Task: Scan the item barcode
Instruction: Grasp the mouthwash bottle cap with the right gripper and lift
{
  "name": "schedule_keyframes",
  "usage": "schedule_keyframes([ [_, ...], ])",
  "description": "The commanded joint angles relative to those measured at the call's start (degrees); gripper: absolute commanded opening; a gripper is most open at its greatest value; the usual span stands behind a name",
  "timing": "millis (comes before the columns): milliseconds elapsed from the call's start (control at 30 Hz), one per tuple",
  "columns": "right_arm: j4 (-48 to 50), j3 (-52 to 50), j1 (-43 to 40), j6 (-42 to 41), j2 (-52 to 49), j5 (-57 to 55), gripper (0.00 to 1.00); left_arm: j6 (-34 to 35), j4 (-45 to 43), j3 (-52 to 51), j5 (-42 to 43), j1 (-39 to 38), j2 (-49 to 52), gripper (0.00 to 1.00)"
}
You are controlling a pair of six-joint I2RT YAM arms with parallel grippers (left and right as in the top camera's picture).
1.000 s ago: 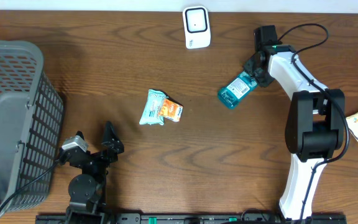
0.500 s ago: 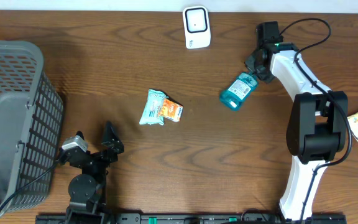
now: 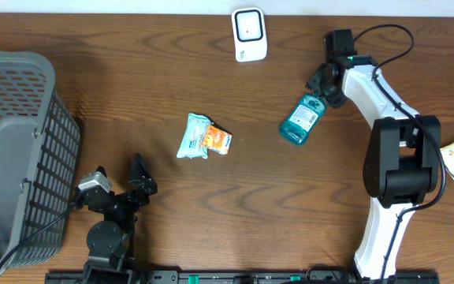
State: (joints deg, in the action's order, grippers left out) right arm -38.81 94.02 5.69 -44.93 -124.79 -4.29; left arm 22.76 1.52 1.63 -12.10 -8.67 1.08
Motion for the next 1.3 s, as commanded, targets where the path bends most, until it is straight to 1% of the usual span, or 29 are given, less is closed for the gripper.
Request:
schedule_keyframes([
  [0,1.36,-0.37,0.09,2.45,0.42,-0.31,0.55,0.48,1.92,-1.16,-0.33,0.24,-0.04,0.98],
  [200,2.43,-0.39,0.31,3.87,-1.90,-2.71,0.51,0.48,1.92,-1.16,-0.33,0.24,-0.04,0.98],
  [400,2.40,-0.39,0.42,3.80,-5.88,-1.25,0.46,0.48,1.92,-1.16,-0.33,0.24,-0.04,0.98],
  [500,2.16,-0.39,0.52,3.82,-7.54,-0.42,0.40,0.48,1.92,-1.16,-0.33,0.24,-0.04,0.98],
  [633,1.66,-0.37,0.50,3.87,-7.96,1.49,0.29,0.48,1.92,-1.16,-0.33,0.24,-0.04,0.98],
  [767,1.44,-0.35,-0.02,4.42,-6.45,5.27,0.16,0.46,1.92,-1.16,-0.33,0.24,-0.04,0.98],
  [900,1.27,-0.33,-0.17,7.06,-3.93,6.34,0.10,0.48,1.92,-1.16,-0.33,0.24,-0.04,0.98],
  [933,1.20,-0.33,-0.15,9.07,-2.84,6.34,0.08,0.46,1.92,-1.16,-0.33,0.24,-0.04,0.98],
  [1067,0.04,-0.33,-0.07,14.23,1.70,6.34,0.05,0.48,1.92,-1.16,-0.33,0.24,-0.04,0.98],
  [1267,-2.36,-0.33,0.11,15.47,8.83,6.36,0.03,0.48,1.92,-1.16,-0.33,0.24,-0.04,0.98],
])
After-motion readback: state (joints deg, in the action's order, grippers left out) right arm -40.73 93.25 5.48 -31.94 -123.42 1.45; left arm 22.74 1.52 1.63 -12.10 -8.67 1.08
